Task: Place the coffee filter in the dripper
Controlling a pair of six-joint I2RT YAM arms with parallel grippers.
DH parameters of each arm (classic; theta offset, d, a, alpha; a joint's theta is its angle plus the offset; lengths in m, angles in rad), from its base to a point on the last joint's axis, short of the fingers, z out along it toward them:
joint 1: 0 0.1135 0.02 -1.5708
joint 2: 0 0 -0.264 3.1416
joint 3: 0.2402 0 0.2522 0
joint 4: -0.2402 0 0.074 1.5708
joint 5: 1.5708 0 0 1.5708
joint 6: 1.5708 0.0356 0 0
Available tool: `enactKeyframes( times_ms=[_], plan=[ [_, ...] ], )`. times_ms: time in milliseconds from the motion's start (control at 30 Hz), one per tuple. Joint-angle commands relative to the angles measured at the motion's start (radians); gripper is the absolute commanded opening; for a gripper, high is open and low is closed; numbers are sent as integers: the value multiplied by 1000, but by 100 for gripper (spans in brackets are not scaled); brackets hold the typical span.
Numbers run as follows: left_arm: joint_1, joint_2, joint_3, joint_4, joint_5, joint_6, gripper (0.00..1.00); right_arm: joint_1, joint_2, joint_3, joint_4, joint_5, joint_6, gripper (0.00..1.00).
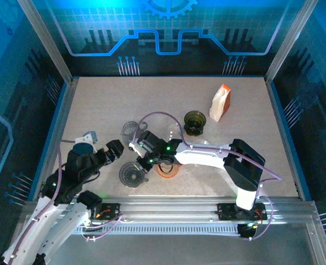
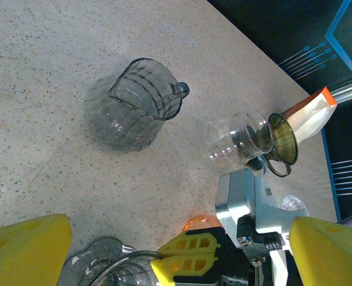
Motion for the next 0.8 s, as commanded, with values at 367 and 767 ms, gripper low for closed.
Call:
enactKeyframes(
  times_ms=[367,767],
  plan=[
    [-5,-29,69,28,10,-4,99,-40,-323,-95,-57,-50,102,0],
    [-12,172,-42,359,206,-59,94,-204,-579,-113,-358,-11,99,0]
  ],
)
